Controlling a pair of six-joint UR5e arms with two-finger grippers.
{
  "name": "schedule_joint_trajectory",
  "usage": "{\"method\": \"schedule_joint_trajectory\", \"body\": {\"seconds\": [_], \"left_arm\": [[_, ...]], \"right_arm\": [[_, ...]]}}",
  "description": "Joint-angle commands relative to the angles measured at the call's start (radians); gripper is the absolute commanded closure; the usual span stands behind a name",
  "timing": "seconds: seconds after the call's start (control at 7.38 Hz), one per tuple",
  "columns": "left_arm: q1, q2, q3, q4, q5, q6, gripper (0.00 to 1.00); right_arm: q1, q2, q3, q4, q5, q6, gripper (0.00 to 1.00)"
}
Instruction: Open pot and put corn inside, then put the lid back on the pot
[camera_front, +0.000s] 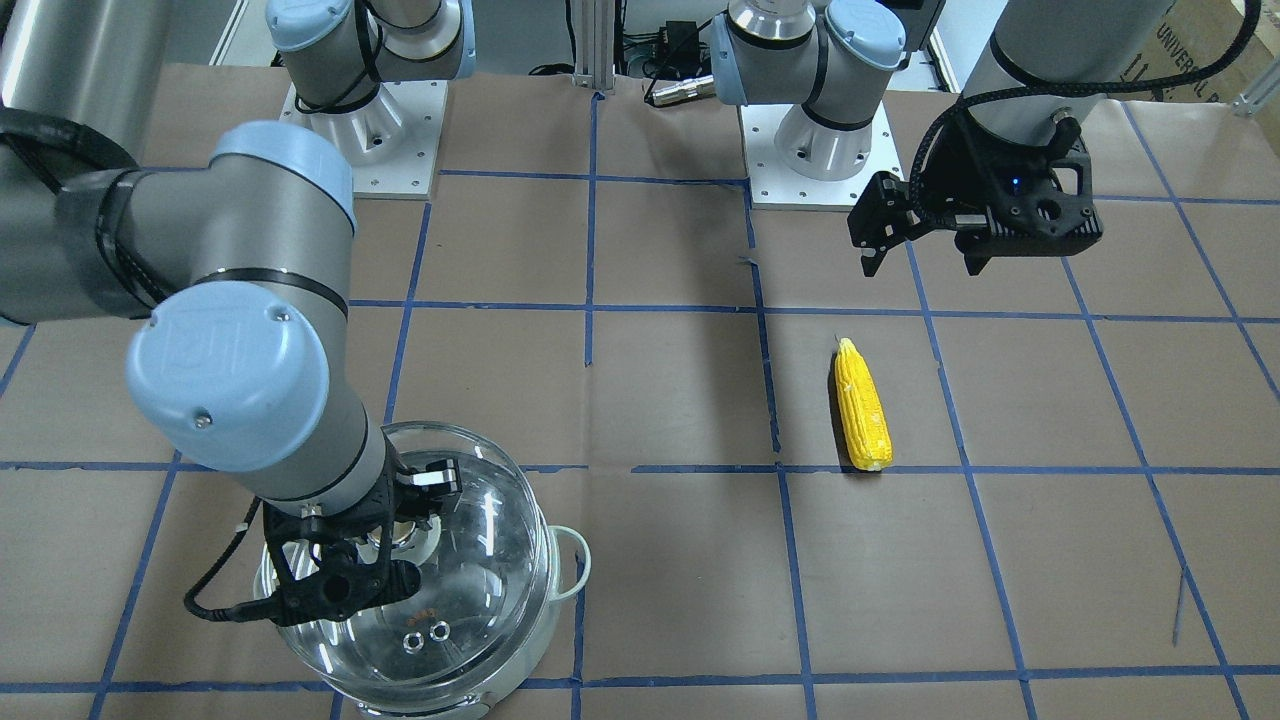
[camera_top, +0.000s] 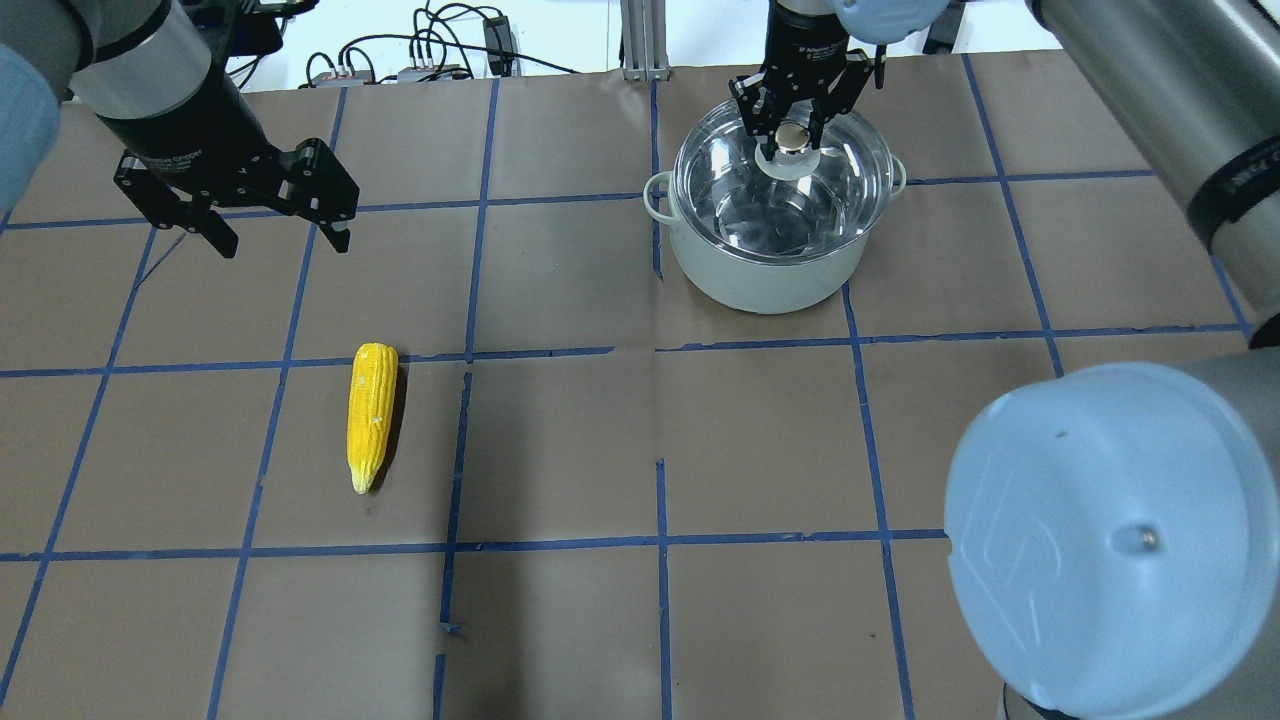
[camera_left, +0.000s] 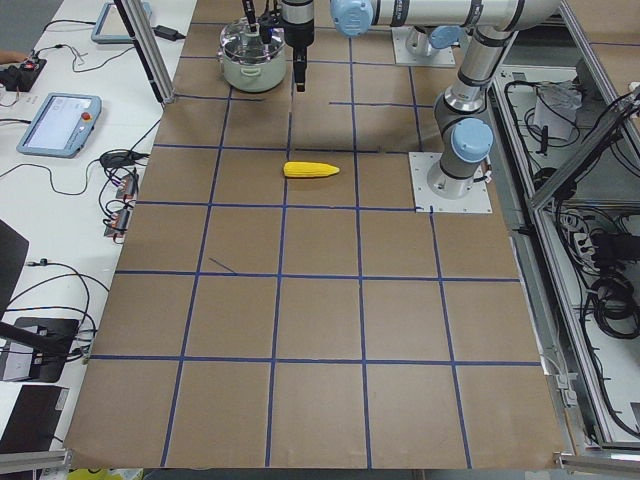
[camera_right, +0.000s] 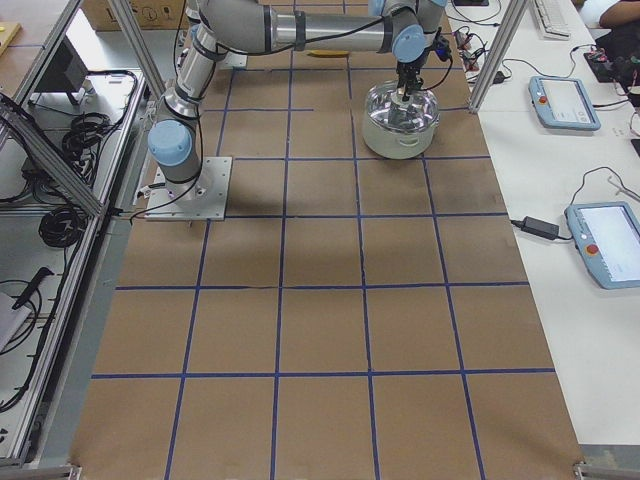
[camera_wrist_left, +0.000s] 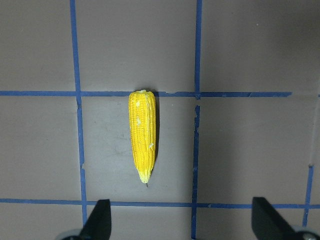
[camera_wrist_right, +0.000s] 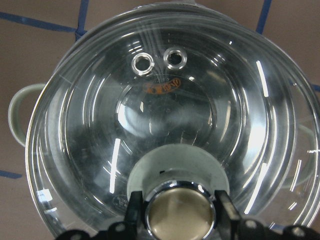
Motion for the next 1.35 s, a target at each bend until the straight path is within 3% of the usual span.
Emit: {"method": "schedule_joint_trajectory", "body": {"seconds": [0.0,0.27,0.68,0.95,1.22], "left_arm": [[0.000,0.000,0.000,0.000,0.000,0.000,0.00],[-0.001,0.005,-0.008,-0.001,0.000,0.000,0.00],[0.026,-0.024,-0.088,0.043,0.002,0.073,0.00],[0.078,-0.064,-0.255,0.219,-0.026,0.128,0.00],[0.126,-0.133,-0.394,0.494,-0.064,0.210,0.00]], "right_arm": [[-0.037,-0.122,0.012,0.107,-0.003,-0.034,0.71],[-0.097,-0.218,0.076,0.197,-0.003,-0.094,0.73],[-0.091,-0.302,0.147,0.196,-0.003,-0.088,0.72],[-0.088,-0.319,0.175,0.198,-0.002,-0.085,0.72],[-0.087,-0.326,0.187,0.198,0.000,-0.086,0.72]]}}
